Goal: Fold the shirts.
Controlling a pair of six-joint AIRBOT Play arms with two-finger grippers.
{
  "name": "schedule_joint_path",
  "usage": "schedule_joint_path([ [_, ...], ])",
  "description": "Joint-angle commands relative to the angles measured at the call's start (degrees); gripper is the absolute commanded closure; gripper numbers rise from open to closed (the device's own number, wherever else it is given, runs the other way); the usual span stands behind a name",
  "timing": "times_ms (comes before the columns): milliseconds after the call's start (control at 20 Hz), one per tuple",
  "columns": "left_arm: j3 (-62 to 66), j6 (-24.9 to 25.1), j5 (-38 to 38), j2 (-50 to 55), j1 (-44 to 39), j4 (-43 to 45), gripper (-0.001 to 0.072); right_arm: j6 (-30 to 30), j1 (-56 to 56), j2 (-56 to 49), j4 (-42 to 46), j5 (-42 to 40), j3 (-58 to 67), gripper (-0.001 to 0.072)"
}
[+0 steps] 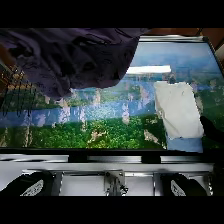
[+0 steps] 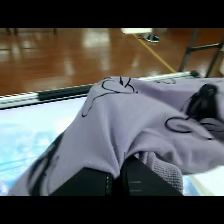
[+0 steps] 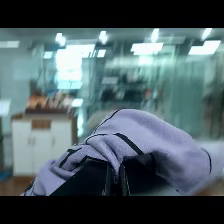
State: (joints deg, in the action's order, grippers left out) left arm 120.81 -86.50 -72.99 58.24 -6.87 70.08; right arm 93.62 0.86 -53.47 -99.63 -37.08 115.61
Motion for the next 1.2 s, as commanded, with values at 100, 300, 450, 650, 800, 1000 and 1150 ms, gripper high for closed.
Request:
schedule_joint_path([
  [100, -3.87, -0.98, -1.62, -5.60, 0.17, 6.62, 0.0647, -4.09, 0.02, 8.72, 8.83, -4.46, 0.22, 0.0638],
  [300, -7.23, -0.94, -11.19, -4.33, 0.17, 1.57, 0.0647, -5.68, 0.02, 7.58, 13.86, -33.40, -0.74, 0.0638],
  [450, -17.99, -0.92, -18.53, -3.43, 0.17, 1.38, 0.0647, -6.40, 0.02, 2.51, 18.62, -51.47, -5.38, 0.0637],
  [650, -38.40, 1.27, -13.00, -1.73, -0.50, -4.85, 0.0646, -6.34, 0.02, -4.74, 20.33, -49.81, -17.70, 0.0637],
  [800, -49.00, 3.56, -2.71, 2.10, -2.69, -8.02, 0.0646, -6.51, 0.02, -12.24, 20.50, -46.64, -23.93, 0.0637],
  [1000, -51.93, 3.56, 1.62, 12.31, -5.11, -8.22, 0.0645, -8.24, 0.02, -23.41, 20.65, -45.51, -24.55, 0.0636],
  [1150, -49.51, 3.56, 1.25, 17.49, -3.96, -7.63, 0.0107, -10.01, 0.02, -28.24, 17.51, -42.45, -24.55, 0.0207],
])
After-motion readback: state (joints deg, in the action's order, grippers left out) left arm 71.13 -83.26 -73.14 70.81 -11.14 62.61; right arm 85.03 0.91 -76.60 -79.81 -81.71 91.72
